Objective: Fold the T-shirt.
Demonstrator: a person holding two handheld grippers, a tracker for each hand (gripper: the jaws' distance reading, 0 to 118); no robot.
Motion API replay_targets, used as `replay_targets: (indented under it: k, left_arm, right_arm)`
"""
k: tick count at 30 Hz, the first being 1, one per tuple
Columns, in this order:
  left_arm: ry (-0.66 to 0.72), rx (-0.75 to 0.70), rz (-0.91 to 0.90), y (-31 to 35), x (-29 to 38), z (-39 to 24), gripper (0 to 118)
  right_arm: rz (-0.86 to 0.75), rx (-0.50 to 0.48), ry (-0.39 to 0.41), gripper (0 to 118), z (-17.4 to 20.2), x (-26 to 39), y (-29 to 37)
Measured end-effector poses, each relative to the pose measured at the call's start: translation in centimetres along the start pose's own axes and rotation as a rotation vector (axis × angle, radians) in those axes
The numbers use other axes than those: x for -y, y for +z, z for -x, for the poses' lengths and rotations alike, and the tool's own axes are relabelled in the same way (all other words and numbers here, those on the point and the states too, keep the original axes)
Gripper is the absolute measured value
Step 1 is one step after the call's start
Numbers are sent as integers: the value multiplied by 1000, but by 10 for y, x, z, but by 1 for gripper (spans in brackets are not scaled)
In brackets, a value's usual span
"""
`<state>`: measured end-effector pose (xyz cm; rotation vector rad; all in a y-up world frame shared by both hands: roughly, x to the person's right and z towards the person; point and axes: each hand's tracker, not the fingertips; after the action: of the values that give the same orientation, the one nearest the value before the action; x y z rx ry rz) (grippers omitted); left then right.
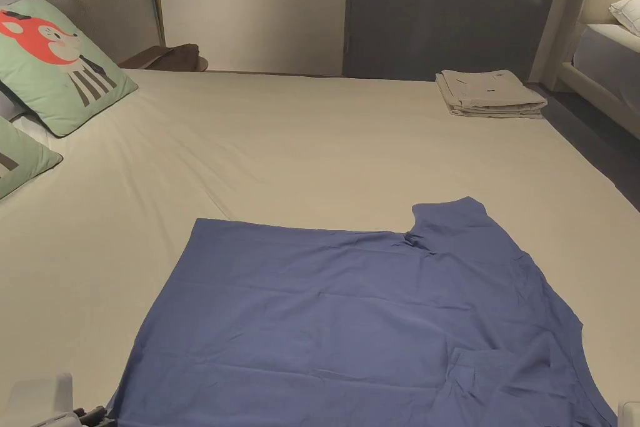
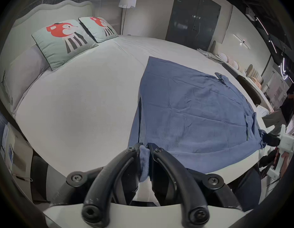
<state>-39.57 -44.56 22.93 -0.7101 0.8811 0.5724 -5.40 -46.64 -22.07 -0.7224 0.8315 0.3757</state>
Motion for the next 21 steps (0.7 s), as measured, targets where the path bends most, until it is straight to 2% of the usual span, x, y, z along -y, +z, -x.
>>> replay_targets:
  k: [2, 4, 7, 10, 14, 16, 21]
  left_arm:
    - [2, -4, 2, 0, 1, -1, 5]
    - [2, -7, 4, -1, 2, -3, 5]
    - [10, -8, 3, 2, 1, -6, 5]
    - [29, -3, -20, 11, -5, -8, 5]
    - [58, 14, -88, 24, -28, -13, 5]
    - [71, 25, -132, 26, -47, -17, 5]
    - [71, 22, -183, 0, -98, -32, 5]
  right_arm:
    - [30, -33, -5, 54, 2, 5, -5]
    - [41, -67, -13, 49, 2, 11, -17]
    - [-24, -67, -8, 10, 7, 13, -11]
    - [-97, -72, -29, 8, 10, 5, 12]
    - [-224, -89, -134, 7, 2, -17, 37]
    - [-266, -91, -159, 7, 0, -36, 43]
    - [-300, -83, -155, 7, -4, -82, 12]
